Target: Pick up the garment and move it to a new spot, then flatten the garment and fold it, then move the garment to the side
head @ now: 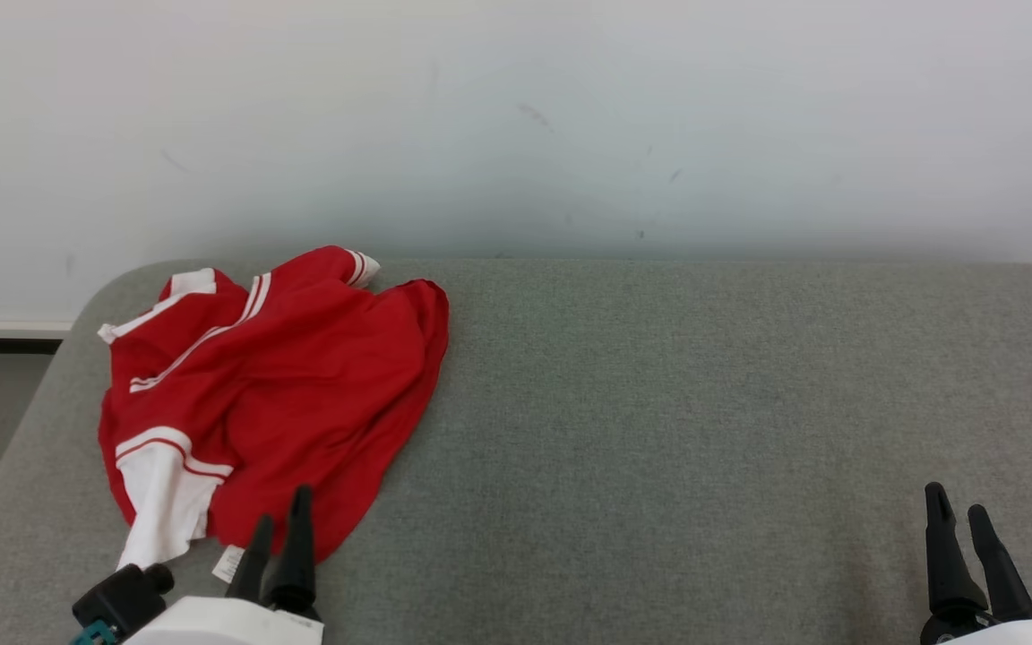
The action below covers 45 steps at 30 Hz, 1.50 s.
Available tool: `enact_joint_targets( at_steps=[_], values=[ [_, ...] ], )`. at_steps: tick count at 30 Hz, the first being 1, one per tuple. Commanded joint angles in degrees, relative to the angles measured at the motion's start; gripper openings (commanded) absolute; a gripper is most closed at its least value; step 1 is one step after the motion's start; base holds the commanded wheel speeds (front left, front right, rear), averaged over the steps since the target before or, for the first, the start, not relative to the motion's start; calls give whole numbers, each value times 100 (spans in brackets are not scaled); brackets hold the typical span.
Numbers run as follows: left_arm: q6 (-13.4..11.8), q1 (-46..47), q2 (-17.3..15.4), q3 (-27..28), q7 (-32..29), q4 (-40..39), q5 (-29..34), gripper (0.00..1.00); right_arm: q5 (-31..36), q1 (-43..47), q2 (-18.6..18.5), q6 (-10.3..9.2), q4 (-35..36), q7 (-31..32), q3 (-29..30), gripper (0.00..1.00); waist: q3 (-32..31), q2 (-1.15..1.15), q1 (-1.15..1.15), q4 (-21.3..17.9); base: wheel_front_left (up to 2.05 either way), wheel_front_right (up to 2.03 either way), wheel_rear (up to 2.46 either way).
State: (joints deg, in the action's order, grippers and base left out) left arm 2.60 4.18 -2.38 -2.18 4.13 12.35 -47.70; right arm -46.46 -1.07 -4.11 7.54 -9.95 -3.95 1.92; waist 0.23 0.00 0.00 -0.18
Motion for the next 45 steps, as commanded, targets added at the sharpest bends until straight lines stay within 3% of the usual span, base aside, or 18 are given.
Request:
enact_joint_targets(
  at_steps=[1,28,45],
  values=[
    [-32,70,-63,-17,41,-80,222,100,196,-33,-80,-4,69,-58,-24,100,-1,0,0,-2,0,0,0],
    [-511,12,-395,-408,491,53,2249,100,2203,40,-167,-6,-96,-510,-107,100,-9,0,0,-23,0,0,0],
    [-783,3,-558,-708,720,-83,3186,100,2937,3,-152,-7,-194,-747,-164,100,-8,0,0,-24,0,0,0]
  ],
)
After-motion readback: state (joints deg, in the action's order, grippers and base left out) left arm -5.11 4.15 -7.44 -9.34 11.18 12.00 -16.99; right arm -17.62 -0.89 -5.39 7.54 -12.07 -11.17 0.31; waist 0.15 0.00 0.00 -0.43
